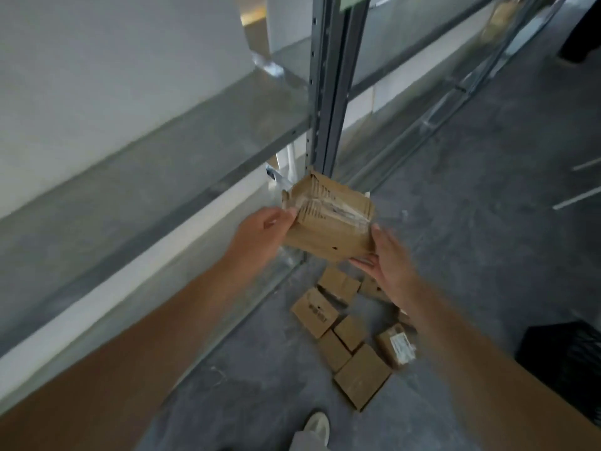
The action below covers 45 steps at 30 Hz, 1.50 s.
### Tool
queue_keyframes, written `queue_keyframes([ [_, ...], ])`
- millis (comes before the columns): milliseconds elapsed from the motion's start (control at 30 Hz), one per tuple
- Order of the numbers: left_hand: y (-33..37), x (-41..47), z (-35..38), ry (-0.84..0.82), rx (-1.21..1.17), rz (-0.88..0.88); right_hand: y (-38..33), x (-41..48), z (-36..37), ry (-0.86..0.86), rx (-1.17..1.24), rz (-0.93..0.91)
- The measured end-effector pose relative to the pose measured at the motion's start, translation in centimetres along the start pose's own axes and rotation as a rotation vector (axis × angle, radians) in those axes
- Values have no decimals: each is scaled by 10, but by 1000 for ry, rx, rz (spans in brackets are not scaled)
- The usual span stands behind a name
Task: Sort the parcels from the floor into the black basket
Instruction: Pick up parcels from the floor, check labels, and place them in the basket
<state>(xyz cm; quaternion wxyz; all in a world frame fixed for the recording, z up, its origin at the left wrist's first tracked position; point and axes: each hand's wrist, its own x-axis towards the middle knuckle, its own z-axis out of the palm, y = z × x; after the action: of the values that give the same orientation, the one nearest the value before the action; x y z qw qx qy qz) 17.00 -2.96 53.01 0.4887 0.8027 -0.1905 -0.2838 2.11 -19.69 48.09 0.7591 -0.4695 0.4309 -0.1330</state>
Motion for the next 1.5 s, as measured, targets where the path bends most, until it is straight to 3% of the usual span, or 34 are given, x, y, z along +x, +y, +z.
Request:
queue_keyframes([
  [167, 34, -54, -38, 218, 11, 134, -50, -41, 27, -174, -70, -124],
  [467, -29, -179, -123, 376, -83, 111, -15, -123, 107, -498, -101, -42],
  [700, -79, -351, -227, 645, -35, 51, 25, -244, 237, -652, -137, 12],
  [833, -91, -474, -278, 916, 3, 23, 45, -345, 313, -898, -188, -15],
  [1100, -111, -672, -327, 1095, 76, 34, 101, -510, 393, -1314, -407, -63],
  [1200, -116, -718, -332, 1115, -64, 3, 128, -556, 421, -1412, -513, -64],
  [1300, -128, -757, -342, 1272, -301, -57, 157, -592, 448, -1535, -593, -37],
  [1500, -170, -827, -363, 1524, -371, -136, 233, -657, 500, -1784, -724, 9],
])
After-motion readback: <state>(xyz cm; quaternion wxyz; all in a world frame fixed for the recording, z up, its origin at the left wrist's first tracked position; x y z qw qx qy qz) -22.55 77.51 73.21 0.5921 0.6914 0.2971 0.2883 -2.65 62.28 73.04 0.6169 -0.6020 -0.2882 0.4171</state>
